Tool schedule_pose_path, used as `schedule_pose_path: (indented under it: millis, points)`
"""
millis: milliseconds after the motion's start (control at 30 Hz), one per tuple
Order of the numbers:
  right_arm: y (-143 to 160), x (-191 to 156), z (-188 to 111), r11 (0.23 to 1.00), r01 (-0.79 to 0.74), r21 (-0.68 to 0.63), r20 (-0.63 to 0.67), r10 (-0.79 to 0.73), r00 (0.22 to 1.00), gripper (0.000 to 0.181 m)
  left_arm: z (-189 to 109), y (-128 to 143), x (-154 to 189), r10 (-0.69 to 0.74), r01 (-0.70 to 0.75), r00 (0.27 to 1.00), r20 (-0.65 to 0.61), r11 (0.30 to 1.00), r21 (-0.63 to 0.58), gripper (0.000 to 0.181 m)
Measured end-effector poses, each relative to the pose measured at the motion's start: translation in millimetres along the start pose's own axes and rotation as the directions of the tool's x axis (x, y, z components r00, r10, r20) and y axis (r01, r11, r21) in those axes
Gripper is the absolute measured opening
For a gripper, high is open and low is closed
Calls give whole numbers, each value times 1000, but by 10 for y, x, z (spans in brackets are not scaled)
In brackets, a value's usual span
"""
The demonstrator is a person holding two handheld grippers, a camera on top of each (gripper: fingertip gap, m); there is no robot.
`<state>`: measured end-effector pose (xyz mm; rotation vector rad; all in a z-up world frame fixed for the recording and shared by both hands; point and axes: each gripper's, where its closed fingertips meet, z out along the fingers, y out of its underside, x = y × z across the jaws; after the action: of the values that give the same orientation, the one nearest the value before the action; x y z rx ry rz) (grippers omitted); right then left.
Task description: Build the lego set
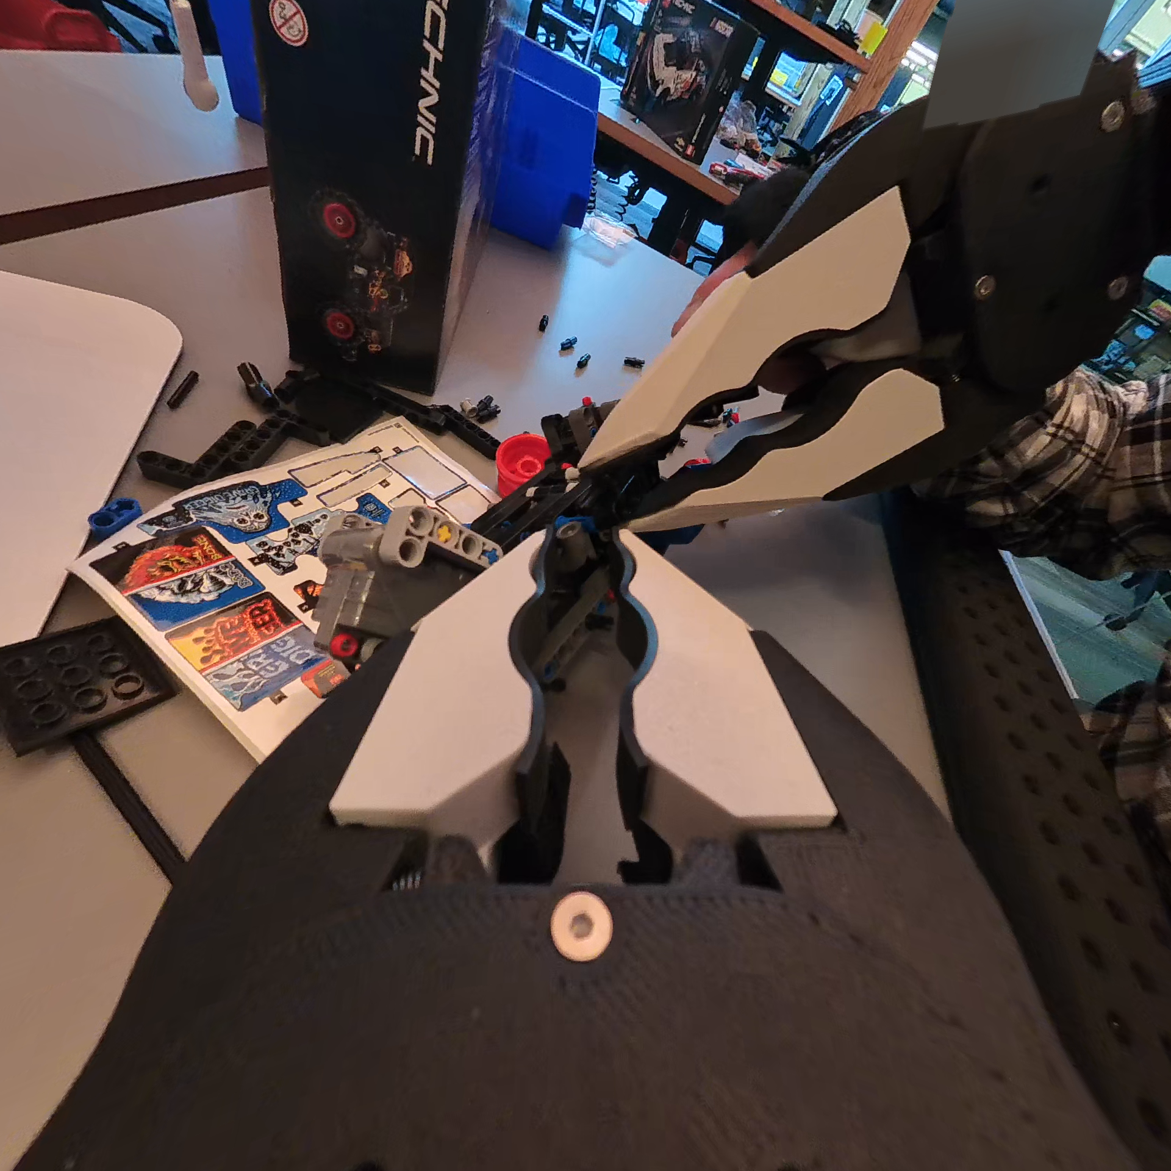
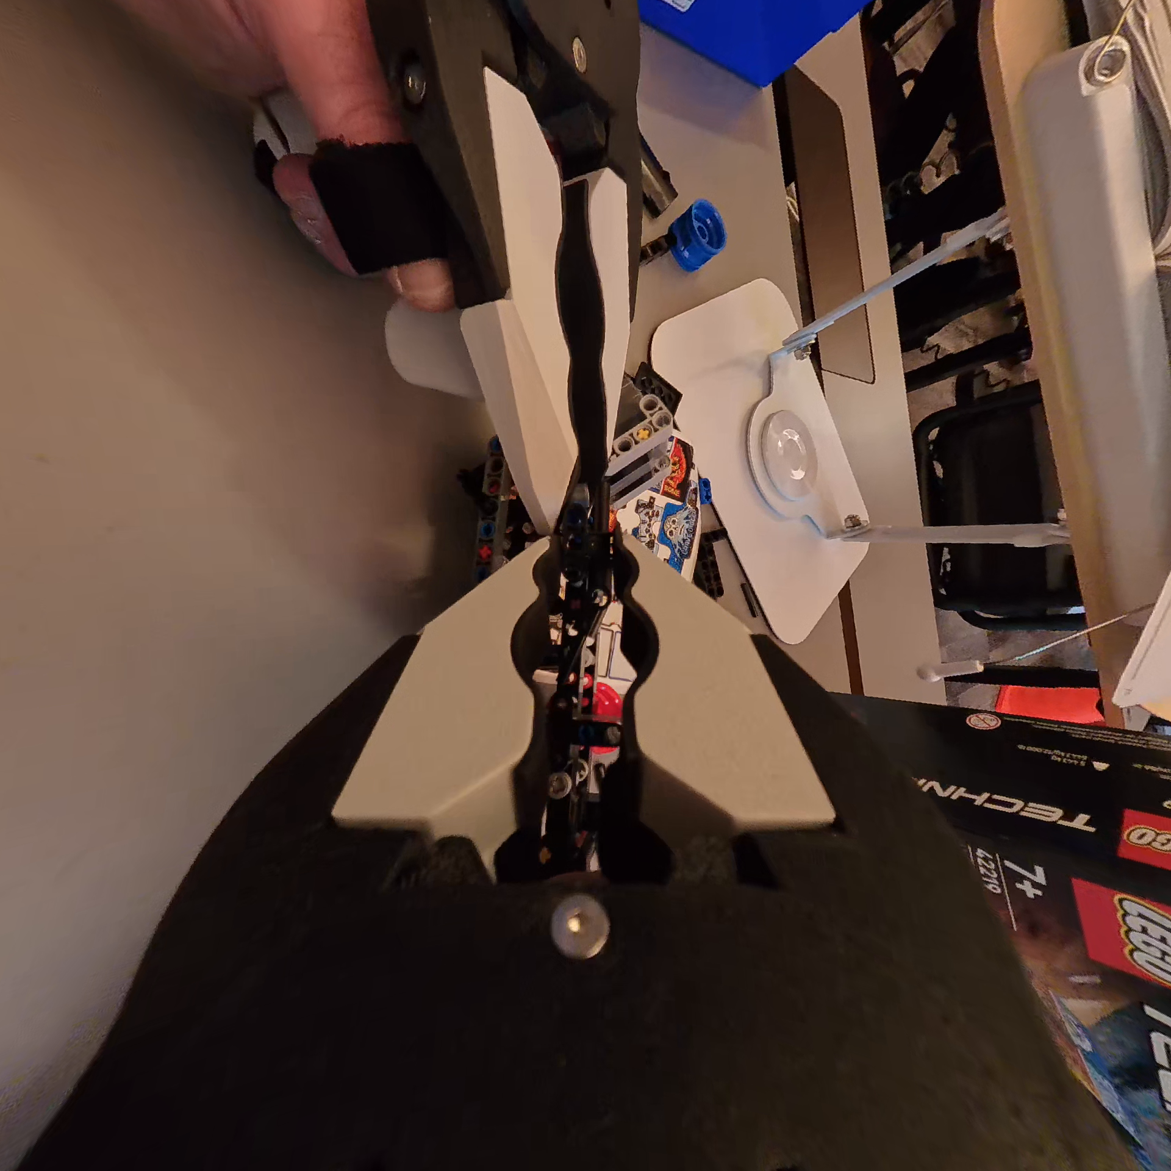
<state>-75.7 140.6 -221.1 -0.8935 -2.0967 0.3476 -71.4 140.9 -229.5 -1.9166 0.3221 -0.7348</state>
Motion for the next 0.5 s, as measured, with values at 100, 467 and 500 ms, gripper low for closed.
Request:
schedule_pose_path:
  millis: [100, 467, 500]
  points:
    - [-52, 5, -26, 999, -6, 33, -5, 6, 1000, 13, -2, 0, -8, -9, 9, 1000, -1, 1000, 3, 13]
    - [-44, -7, -7, 1000, 18, 24, -25, -17, 1000, 13, -15, 11, -11, -12, 12, 1000, -11, 1000, -5, 14]
    - [-44, -13, -4, 1000, 20, 23, -24, -19, 1000, 13, -26, 12, -9, -10, 10, 1000, -16, 1000, -7, 15]
